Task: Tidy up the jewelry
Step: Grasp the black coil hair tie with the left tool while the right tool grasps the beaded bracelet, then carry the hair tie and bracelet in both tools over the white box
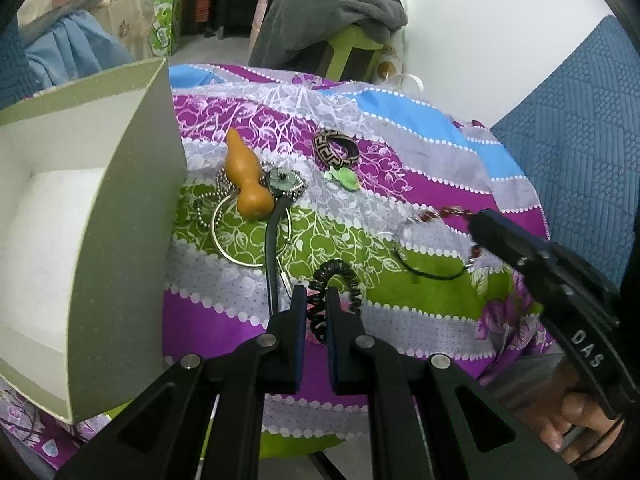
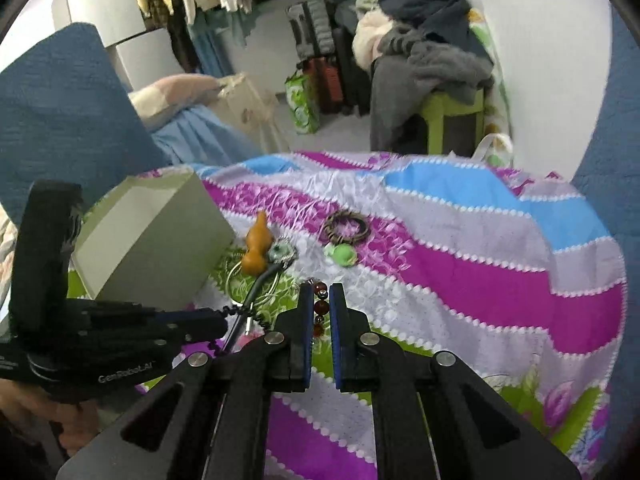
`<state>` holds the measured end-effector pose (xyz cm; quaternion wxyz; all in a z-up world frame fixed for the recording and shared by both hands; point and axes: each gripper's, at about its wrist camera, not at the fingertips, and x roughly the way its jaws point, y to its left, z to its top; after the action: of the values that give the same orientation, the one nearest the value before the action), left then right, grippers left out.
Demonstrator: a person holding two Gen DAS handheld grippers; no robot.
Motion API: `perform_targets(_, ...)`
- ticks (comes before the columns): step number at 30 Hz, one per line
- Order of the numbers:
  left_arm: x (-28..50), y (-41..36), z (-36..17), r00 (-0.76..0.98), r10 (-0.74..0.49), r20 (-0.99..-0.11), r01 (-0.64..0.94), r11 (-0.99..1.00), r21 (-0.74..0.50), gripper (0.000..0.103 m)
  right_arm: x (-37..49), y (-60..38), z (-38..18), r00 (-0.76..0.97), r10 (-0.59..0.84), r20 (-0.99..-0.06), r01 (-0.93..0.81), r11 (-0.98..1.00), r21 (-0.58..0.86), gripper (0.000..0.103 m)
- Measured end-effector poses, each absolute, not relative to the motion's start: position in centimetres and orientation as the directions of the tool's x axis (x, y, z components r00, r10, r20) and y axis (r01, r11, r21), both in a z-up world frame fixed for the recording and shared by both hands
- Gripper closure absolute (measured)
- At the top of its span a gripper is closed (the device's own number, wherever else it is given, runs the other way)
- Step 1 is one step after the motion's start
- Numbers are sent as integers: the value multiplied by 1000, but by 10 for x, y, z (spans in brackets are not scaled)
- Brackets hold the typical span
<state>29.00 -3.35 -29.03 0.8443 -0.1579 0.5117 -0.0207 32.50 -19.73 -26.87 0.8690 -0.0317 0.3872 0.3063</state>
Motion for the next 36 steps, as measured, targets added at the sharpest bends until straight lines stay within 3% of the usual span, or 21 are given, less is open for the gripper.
perform_targets(17,265,-15,-210,558,-163,-814,-122,954,-275,96,299,-227,-231,579,414,-702,-411,892,187,98)
perform_targets(36,242,51,-80,672,-127,-730,-115,955,-273,96,278,-179,-99,684,406,-606,-403,903,149,98)
